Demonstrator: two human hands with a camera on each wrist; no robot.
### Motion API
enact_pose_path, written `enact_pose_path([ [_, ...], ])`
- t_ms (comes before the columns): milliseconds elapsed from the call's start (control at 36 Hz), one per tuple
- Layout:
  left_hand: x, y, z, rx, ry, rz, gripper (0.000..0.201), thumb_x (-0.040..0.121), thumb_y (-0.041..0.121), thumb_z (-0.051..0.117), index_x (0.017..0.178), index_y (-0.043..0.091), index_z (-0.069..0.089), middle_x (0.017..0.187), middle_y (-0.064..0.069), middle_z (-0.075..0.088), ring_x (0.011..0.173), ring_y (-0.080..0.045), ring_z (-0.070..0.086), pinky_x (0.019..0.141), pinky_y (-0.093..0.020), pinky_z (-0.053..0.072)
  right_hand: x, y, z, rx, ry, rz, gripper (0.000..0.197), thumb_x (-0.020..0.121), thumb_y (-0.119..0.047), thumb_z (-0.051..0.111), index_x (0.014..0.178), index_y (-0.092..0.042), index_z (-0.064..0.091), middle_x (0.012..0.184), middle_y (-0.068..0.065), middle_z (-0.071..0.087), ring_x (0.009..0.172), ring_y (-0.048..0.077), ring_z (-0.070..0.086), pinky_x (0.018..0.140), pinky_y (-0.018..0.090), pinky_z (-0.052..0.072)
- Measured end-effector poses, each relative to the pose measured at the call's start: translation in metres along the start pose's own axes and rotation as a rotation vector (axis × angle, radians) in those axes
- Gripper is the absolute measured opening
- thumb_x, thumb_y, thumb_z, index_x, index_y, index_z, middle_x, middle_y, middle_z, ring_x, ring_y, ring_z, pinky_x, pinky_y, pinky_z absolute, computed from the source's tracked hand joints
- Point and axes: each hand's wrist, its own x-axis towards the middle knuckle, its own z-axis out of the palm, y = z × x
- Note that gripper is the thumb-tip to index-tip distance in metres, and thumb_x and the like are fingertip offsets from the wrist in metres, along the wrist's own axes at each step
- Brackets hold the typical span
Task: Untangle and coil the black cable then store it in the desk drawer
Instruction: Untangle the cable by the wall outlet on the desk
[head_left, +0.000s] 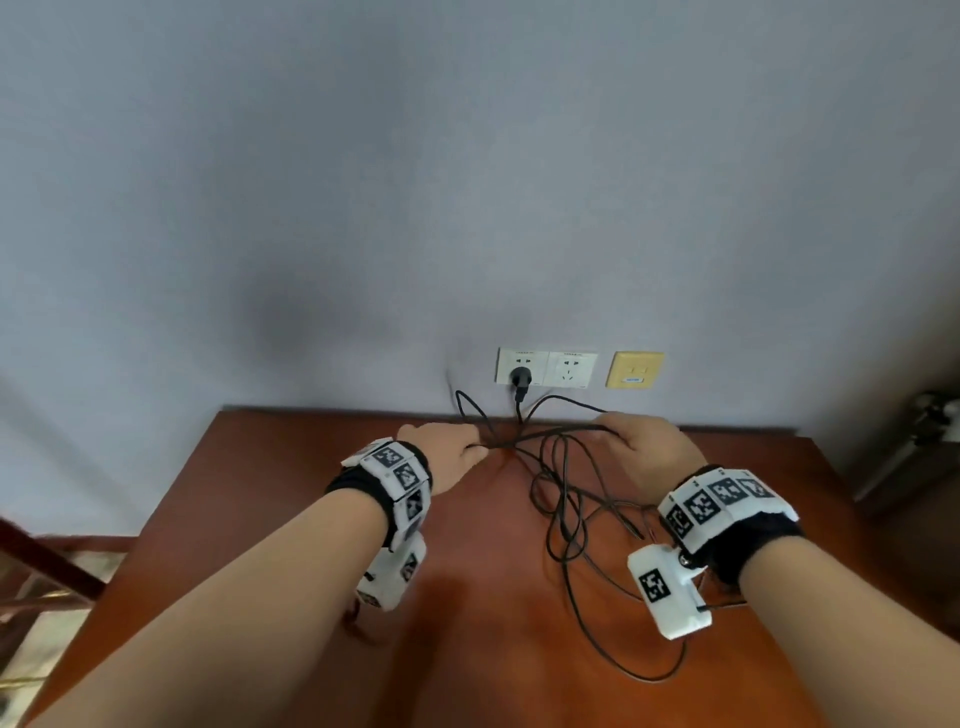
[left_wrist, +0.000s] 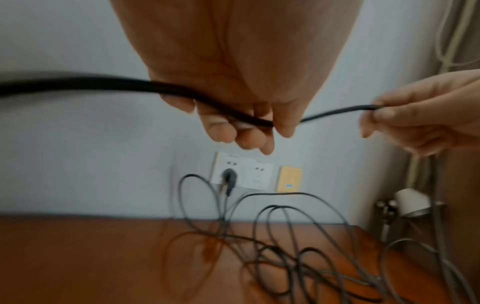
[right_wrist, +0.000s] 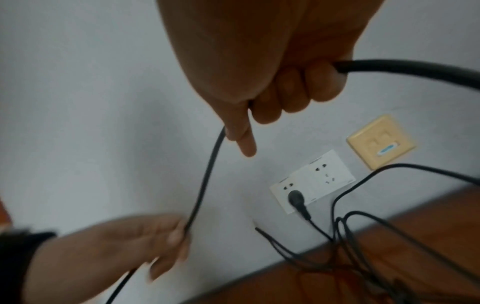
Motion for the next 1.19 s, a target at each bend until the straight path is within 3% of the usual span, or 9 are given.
enact_pose_path([
  [250,-0.018,-0.034,-0.004,-0.248,0.200,0.018,0.026,0.102,0.031,0.035,0.102,0.015,0.055,0.080,-0.001,0.057,0.078,-0.022,0.054,0.071,-0.032,0.038,0.008,-0.016,0.010,-0.335,-0.089,0.083,0.035,0.091,-0.029,0.044,0.124,-0.034,0.056,0.113,0.001,0.057,0.107,0.023,0.056,0.089,0.040,0.048],
  [361,-0.022,-0.011,-0.015,-0.290,0.254,0.113,0.025,0.101,0.030,0.040,0.098,0.013,0.057,0.078,0.003,0.055,0.077,-0.020,0.053,0.067,-0.029,0.032,0.013,-0.046,0.025,-0.222,-0.084,-0.042,0.042,0.084,-0.031,0.052,0.127,-0.032,0.049,0.116,-0.003,0.058,0.110,0.020,0.056,0.089,0.038,0.047],
  [472,-0.027,0.016,-0.022,-0.334,0.245,0.168,0.012,0.097,0.021,0.044,0.105,0.013,0.047,0.087,-0.005,0.061,0.079,-0.024,0.057,0.070,-0.033,0.042,0.012,-0.083,0.034,-0.023,-0.070,-0.182,0.040,0.085,-0.021,0.052,0.125,-0.022,0.050,0.113,0.001,0.063,0.103,0.022,0.060,0.086,0.036,0.048],
  [611,-0.038,0.023,-0.027,-0.410,0.279,0.233,0.025,0.086,0.005,0.044,0.104,0.015,0.030,0.073,0.003,0.044,0.059,-0.013,0.043,0.053,-0.028,0.030,0.010,-0.097,0.035,0.049,0.028,-0.240,0.028,0.094,-0.020,0.046,0.120,-0.018,0.053,0.108,0.004,0.063,0.098,0.022,0.059,0.080,0.035,0.046],
  [778,-0.049,-0.007,-0.018,-0.398,0.203,0.127,0.014,0.098,0.021,0.042,0.105,0.015,0.053,0.083,0.002,0.063,0.076,-0.016,0.057,0.065,-0.021,0.037,0.004,-0.068,0.022,-0.017,0.117,-0.190,0.029,0.097,-0.030,0.040,0.116,-0.027,0.061,0.110,-0.003,0.065,0.106,0.017,0.058,0.089,0.035,0.046],
  [861,-0.054,-0.021,-0.012,-0.446,0.178,0.018,0.021,0.099,0.036,0.043,0.095,0.017,0.052,0.070,0.006,0.056,0.070,-0.017,0.057,0.060,-0.021,0.039,0.002,-0.058,0.014,-0.029,0.108,-0.108,0.029,0.096,-0.027,0.042,0.119,-0.028,0.061,0.118,-0.005,0.064,0.112,0.017,0.057,0.093,0.033,0.045],
  [944,-0.057,-0.023,-0.013,-0.384,0.202,-0.018,0.027,0.096,0.049,0.042,0.097,0.022,0.048,0.079,0.008,0.054,0.076,-0.015,0.053,0.068,-0.029,0.039,0.000,-0.061,0.013,-0.080,0.070,-0.060,0.029,0.095,-0.038,0.043,0.116,-0.025,0.059,0.110,-0.004,0.063,0.107,0.020,0.058,0.086,0.033,0.046],
  [1083,-0.062,-0.005,-0.027,-0.377,0.249,0.109,0.017,0.103,0.034,0.032,0.092,0.023,0.037,0.070,0.006,0.046,0.075,-0.022,0.049,0.066,-0.032,0.029,-0.007,-0.077,0.017,0.097,0.004,-0.119,0.051,0.094,-0.041,0.049,0.138,-0.017,0.040,0.117,0.001,0.053,0.110,0.017,0.052,0.091,0.024,0.038],
  [1194,-0.063,0.003,-0.037,-0.256,0.283,0.159,0.015,0.102,0.035,0.031,0.095,0.022,0.033,0.070,0.003,0.047,0.067,-0.023,0.049,0.062,-0.034,0.035,-0.009,-0.083,0.014,0.001,0.158,-0.227,0.043,0.095,-0.029,0.047,0.137,-0.019,0.044,0.120,0.004,0.053,0.107,0.023,0.054,0.092,0.036,0.045],
])
